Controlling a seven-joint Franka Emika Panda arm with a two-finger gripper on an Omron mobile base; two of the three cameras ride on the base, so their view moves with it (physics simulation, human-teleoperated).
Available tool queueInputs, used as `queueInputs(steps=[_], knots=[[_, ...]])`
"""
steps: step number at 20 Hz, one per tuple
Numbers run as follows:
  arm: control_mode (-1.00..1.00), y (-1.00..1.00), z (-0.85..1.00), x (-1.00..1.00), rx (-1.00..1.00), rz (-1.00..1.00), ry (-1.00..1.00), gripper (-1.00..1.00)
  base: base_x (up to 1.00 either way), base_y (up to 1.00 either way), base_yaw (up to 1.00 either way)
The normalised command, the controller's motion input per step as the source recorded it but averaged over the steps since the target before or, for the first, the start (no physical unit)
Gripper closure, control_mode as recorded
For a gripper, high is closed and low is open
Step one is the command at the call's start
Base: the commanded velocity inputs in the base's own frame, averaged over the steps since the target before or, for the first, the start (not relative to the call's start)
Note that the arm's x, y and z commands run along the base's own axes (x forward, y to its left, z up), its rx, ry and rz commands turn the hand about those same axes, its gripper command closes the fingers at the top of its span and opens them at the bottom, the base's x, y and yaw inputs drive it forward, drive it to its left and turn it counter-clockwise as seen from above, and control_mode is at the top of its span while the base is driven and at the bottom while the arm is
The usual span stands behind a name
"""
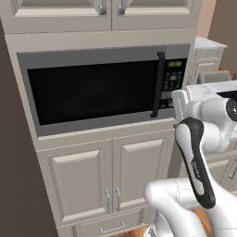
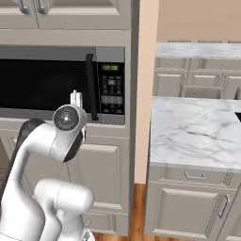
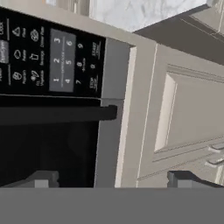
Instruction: Pick the garlic from the sink and place it in the bowl. Then pick the bowl and place it in the microwave. Then close the microwave door and press the start button.
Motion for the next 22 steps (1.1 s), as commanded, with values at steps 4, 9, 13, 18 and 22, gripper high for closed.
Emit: queueInputs(steps=[4, 9, 13, 18, 22], knots=[[-1.00, -1.00, -0.60, 0.06, 0.32, 0.00, -0.20, -1.00, 0.00, 0.00, 0.00], [-1.00, -0.78, 0.05, 0.38, 0.26, 0.04, 0.06, -1.00, 0.00, 0.00, 0.00], [-1.00, -0.19, 0.14, 0.54, 0.06, 0.13, 0.02, -1.00, 0.00, 0.00, 0.00], [-1.00, -0.01, 0.04, 0.34, 0.00, 0.11, -0.10, 1.00, 0.00, 0.00, 0.00], [-1.00, 0.00, 0.00, 0.33, -0.01, 0.02, -0.18, 1.00, 0.00, 0.00, 0.00]])
